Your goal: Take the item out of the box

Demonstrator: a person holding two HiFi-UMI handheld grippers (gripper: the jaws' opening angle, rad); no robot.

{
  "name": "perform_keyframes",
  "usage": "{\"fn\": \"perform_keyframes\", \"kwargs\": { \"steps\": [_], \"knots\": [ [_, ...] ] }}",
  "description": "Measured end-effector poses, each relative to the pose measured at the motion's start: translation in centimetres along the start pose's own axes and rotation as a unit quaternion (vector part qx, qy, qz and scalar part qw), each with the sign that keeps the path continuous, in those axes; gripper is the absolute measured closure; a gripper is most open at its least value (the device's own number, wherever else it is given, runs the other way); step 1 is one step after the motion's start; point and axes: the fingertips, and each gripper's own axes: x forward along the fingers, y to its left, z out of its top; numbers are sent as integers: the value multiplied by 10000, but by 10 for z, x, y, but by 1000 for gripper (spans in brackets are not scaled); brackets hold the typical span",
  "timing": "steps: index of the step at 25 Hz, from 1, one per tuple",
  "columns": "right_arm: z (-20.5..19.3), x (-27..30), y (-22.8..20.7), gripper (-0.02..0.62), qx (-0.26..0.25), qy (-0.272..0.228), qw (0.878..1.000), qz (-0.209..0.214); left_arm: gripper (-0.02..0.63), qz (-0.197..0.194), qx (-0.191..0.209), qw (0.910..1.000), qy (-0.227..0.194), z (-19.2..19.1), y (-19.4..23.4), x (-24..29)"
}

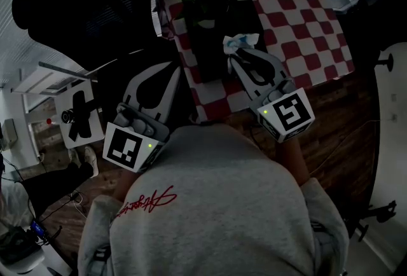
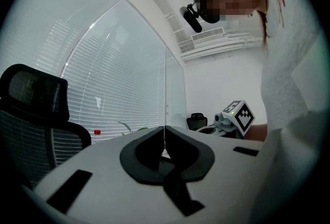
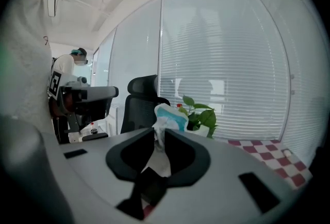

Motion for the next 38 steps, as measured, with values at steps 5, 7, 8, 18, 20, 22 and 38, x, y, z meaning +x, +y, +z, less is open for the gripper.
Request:
{"fn": "perform_keyframes", "kwargs": {
  "steps": [5,7,8,18,20,22,38],
  "knots": [
    [9,-5,-1,523,5,-117,9999,-36,589,-11,4,10000,8,0,-1,1],
    [11,-7,-3,523,13,-126,9999,-75,589,-11,9,10000,11,0,-1,2],
    [12,-8,-3,524,4,-153,9999,-71,589,-12,12,10000,10,0,-1,2],
    [21,-17,-6,525,18,-353,9993,-97,589,-32,52,10000,-3,2,-3,6],
    [23,-20,-6,525,3,-410,9991,-123,589,-28,59,10000,-2,2,-4,6],
    [24,-21,-7,525,-36,-451,9989,-149,589,-20,66,10000,-1,2,-5,5],
    [33,-33,-10,525,137,-763,9967,-236,589,1,55,10000,-8,2,-7,5]
  ]
}}
